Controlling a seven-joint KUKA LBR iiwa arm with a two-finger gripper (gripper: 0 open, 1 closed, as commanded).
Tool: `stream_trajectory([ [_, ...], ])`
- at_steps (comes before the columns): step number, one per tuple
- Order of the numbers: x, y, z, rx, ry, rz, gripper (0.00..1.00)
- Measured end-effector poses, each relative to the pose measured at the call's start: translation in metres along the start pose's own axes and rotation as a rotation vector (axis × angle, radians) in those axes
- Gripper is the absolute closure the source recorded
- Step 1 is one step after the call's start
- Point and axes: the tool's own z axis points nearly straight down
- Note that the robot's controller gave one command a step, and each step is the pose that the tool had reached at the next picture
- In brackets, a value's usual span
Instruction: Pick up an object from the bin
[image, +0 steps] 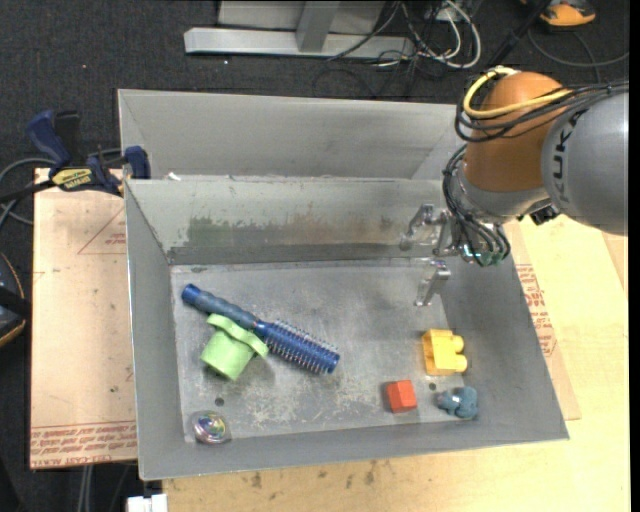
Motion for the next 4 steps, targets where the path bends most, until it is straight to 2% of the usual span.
stream_trajectory([
  [1,0.05,-0.029,0.043,0.008,-0.022,-0.313,0.0],
  [2,0.092,-0.049,0.037,0.002,-0.012,-0.145,0.0],
  [3,0.095,-0.043,0.036,0.0,-0.008,-0.073,0.0],
  [4,0.093,-0.04,0.067,0.001,-0.012,-0.069,0.0],
])
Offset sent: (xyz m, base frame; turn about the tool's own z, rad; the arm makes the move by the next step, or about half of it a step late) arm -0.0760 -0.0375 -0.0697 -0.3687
